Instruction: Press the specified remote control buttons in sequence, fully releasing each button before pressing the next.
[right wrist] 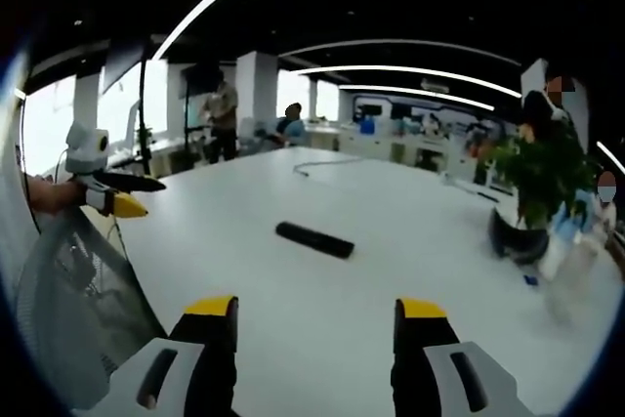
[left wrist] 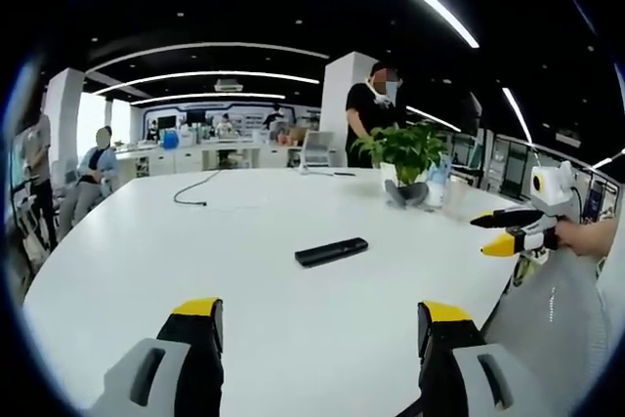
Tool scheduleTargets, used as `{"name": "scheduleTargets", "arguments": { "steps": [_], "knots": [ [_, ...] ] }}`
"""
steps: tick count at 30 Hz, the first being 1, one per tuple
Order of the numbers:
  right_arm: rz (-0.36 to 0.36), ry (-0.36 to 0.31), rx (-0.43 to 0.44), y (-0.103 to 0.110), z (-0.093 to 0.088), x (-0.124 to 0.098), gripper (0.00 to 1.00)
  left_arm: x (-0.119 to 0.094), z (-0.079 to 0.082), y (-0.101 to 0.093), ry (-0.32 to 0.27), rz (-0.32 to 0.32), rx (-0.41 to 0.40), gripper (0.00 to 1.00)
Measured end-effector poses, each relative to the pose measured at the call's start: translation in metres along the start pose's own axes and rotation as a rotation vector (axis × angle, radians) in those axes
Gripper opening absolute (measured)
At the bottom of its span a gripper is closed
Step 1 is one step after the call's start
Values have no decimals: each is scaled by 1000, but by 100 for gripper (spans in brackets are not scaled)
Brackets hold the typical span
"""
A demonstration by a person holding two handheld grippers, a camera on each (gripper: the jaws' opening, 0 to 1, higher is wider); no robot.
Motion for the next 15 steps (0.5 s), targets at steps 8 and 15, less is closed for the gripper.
{"name": "scheduleTargets", "arguments": {
  "steps": [8, 15],
  "knots": [
    [11, 2, -10, 2, 0, 1, 62, 6, -18, -7, 127, -110, -103, 80],
    [19, 11, -13, 4, -1, 1, 61, 10, -28, -13, 210, -149, -63, 77]
  ]
}}
Point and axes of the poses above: the point that each gripper's makers call its tool centre point, and the gripper's own axes: x roughly forward along the fingers, y roughly to its left, z roughly out of its top, the point moved 4 cm from there along -x, roughly backward along the fingers, and after that the axes turned 2 degrees about z, right-handed, at the moved point
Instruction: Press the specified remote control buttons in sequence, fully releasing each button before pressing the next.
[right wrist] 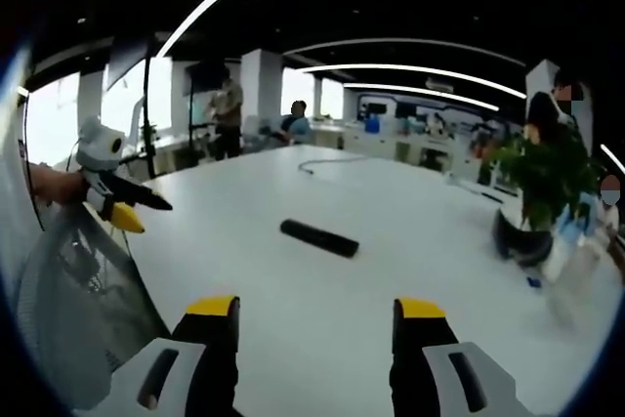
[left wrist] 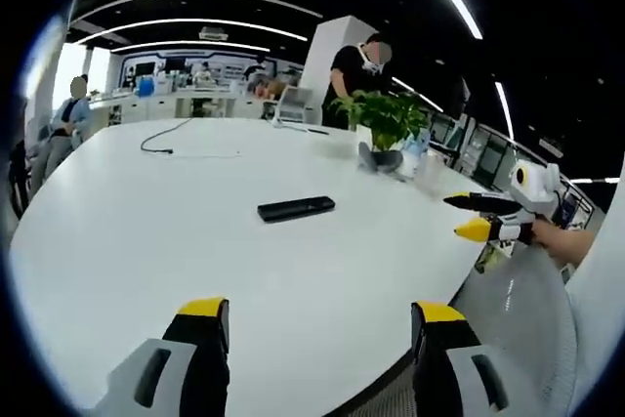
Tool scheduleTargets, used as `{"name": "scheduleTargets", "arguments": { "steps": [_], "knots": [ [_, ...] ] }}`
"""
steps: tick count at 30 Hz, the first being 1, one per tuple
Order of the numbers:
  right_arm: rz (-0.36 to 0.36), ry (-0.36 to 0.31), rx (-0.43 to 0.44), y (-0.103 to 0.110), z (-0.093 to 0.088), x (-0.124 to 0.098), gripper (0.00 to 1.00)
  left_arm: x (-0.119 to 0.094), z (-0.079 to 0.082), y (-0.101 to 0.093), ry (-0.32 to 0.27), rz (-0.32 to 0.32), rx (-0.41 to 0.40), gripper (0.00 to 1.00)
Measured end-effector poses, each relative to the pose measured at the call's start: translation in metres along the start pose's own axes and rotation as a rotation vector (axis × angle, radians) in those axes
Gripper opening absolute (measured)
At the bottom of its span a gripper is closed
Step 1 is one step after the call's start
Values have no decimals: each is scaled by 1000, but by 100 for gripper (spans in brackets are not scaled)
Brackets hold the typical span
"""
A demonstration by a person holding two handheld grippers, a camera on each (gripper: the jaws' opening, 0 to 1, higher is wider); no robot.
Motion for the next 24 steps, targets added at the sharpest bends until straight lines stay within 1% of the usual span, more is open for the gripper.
{"name": "scheduleTargets", "arguments": {
  "steps": [1, 2, 5, 7, 10, 13, 14, 16, 17, 20, 24],
  "knots": [
    [0, 0, -4, 0, 0, 0, 61, -1, 0, -3, 17, -1, 6, 76],
    [0, 1, -6, 0, 0, 0, 60, -1, 0, -3, 22, -4, 6, 76],
    [4, 0, -4, 1, 0, 0, 57, -2, 3, -4, 24, -10, -3, 77],
    [4, 2, 0, 1, 0, 0, 57, -1, 11, -3, 18, -11, -3, 78],
    [0, -1, 2, 0, 0, -1, 57, 7, 19, -3, 22, -19, 20, 79],
    [-7, -1, -2, 0, 0, -1, 56, 15, 20, -6, 34, -33, 33, 78],
    [-14, -2, -9, -1, 0, -1, 56, 18, 20, -5, 34, -40, 27, 78],
    [-13, -5, -9, -1, 1, -1, 55, 23, 19, -7, 35, -59, -25, 78],
    [-13, -4, -6, -1, 1, -1, 54, 25, 20, -6, 31, -59, -37, 78],
    [-20, -2, -7, -2, 0, -2, 54, 30, 20, -7, 27, -63, -42, 78],
    [-19, -5, -2, -2, 0, -2, 54, 40, 19, -4, 46, -74, -40, 80]
  ]
}}
Point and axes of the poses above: the point that each gripper's makers call its tool centre point, and the gripper's own axes: x roughly forward along the fingers, y roughly to its left, z roughly out of its top, the point moved 4 cm from there along -x, roughly backward along the fingers, and after that the axes turned 2 degrees about z, right-handed, at the moved point
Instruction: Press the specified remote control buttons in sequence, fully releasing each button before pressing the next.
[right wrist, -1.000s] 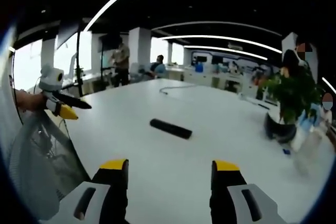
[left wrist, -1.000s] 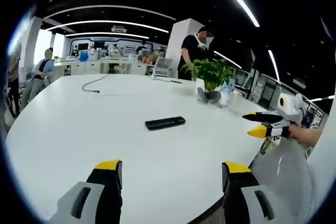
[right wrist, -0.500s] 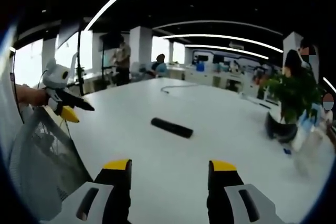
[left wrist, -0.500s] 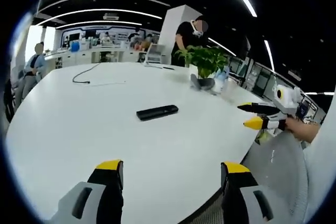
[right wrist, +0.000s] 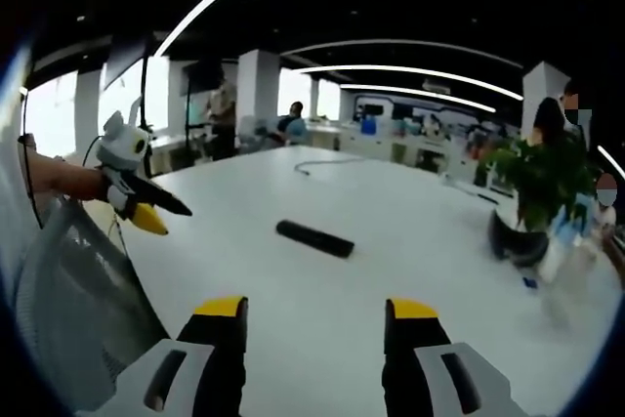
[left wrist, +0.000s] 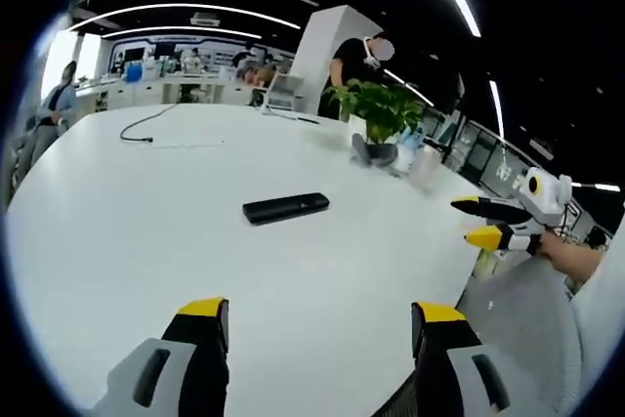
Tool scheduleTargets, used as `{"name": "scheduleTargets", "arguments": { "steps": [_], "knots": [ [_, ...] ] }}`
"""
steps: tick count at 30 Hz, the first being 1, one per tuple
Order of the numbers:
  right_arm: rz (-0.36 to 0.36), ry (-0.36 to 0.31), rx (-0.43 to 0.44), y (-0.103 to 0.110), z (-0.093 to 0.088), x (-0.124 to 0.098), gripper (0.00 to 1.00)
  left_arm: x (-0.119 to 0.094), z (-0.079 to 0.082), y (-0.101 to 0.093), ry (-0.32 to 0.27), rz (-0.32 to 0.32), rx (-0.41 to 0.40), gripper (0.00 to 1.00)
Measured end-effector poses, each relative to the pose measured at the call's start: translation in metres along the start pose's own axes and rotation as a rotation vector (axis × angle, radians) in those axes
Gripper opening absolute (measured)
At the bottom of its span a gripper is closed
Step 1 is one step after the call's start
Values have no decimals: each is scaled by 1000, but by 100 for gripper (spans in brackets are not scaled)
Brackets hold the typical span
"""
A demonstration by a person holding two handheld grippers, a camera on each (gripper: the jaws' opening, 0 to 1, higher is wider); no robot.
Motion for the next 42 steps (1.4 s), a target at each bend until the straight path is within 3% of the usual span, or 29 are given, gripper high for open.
{"name": "scheduleTargets", "arguments": {
  "steps": [10, 20, 31, 37, 39, 42],
  "knots": [
    [4, 7, -9, 1, 0, 1, 54, 15, 8, 8, 31, -17, 46, 82],
    [7, 13, -3, 1, -1, 1, 54, 39, 8, 14, 107, -35, 127, 83],
    [-5, 31, -6, -1, -4, 2, 53, 60, 15, 20, 134, -42, 152, 82],
    [-35, -18, 69, -9, -1, -4, 52, 71, 16, 20, 169, -61, 173, 82],
    [-37, -16, 74, -9, -1, -4, 51, 73, 17, 23, 197, -58, 211, 82],
    [-41, -6, 62, -8, -2, -3, 51, 76, 23, 27, 193, -44, 243, 82]
  ]
}}
Point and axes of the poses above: the point that each gripper's makers call its tool centre point, and the gripper's own axes: x roughly forward along the fingers, y roughly to its left, z roughly out of its top, the point moved 4 cm from there along -x, roughly backward along the fingers, and after that the axes turned 2 degrees about z, right-handed, at the moved point
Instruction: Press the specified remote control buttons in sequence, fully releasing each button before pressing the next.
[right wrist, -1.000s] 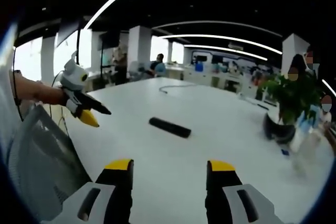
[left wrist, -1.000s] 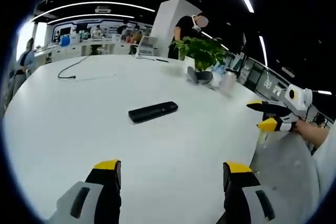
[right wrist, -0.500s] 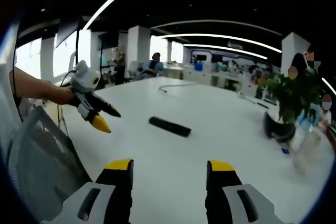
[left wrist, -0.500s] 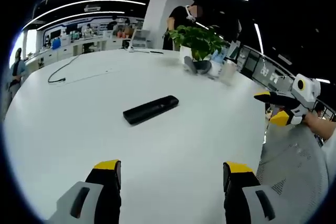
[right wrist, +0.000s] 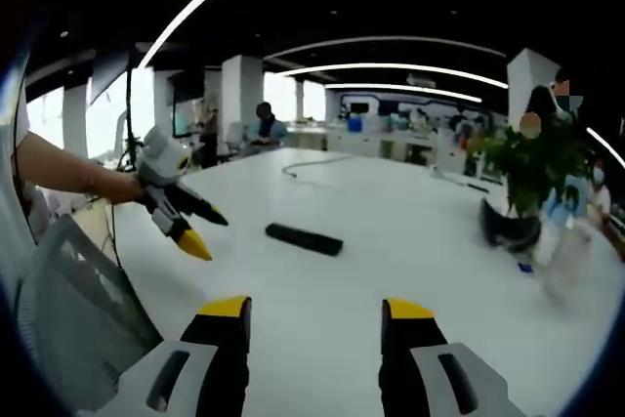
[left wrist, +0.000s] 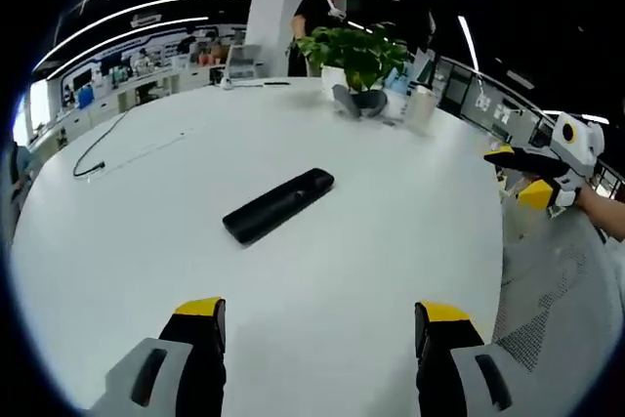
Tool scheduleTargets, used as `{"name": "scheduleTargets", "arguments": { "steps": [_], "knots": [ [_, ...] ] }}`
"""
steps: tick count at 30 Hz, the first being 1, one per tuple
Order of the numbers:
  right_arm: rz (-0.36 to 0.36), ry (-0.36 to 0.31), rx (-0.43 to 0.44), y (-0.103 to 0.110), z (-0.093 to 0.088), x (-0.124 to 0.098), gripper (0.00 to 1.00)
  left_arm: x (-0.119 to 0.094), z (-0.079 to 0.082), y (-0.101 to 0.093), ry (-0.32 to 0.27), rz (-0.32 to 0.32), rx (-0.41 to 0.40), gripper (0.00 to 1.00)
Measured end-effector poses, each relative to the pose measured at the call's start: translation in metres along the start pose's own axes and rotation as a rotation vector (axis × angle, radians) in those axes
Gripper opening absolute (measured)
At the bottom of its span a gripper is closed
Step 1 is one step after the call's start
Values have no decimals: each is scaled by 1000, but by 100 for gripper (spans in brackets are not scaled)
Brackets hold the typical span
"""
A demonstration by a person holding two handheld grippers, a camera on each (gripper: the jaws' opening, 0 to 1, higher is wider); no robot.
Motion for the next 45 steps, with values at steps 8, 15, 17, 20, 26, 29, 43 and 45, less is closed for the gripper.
{"name": "scheduleTargets", "arguments": {
  "steps": [8, 15, 17, 20, 26, 29, 43, 45],
  "knots": [
    [0, 7, 1, 0, -1, 0, 50, 7, 9, 10, 37, -4, 65, 82],
    [-24, 10, -21, -3, -1, -1, 52, 10, 15, 15, 50, -24, 78, 82],
    [-26, 8, -20, -3, 0, -1, 51, 11, 18, 15, 48, -35, 74, 82],
    [-26, 11, -25, -3, 0, -1, 51, 14, 21, 16, 52, -39, 73, 82],
    [-48, 15, -41, -6, 0, -2, 53, 21, 29, 18, 46, -54, 61, 82],
    [-50, 18, -43, -7, -1, -2, 52, 25, 31, 16, 53, -73, 61, 82],
    [-63, 24, -64, -9, -1, -3, 50, 41, 39, 21, 126, -102, 154, 81],
    [-65, 26, -65, -9, -1, -3, 50, 44, 43, 20, 126, -102, 160, 81]
  ]
}}
Point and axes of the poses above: the point that each gripper's makers call its tool centre point, and the gripper's own axes: x roughly forward along the fingers, y roughly to its left, z roughly out of its top, the point moved 4 cm from there along -x, roughly backward along the fingers, and after that the axes turned 2 degrees about z, right-handed, at the moved point
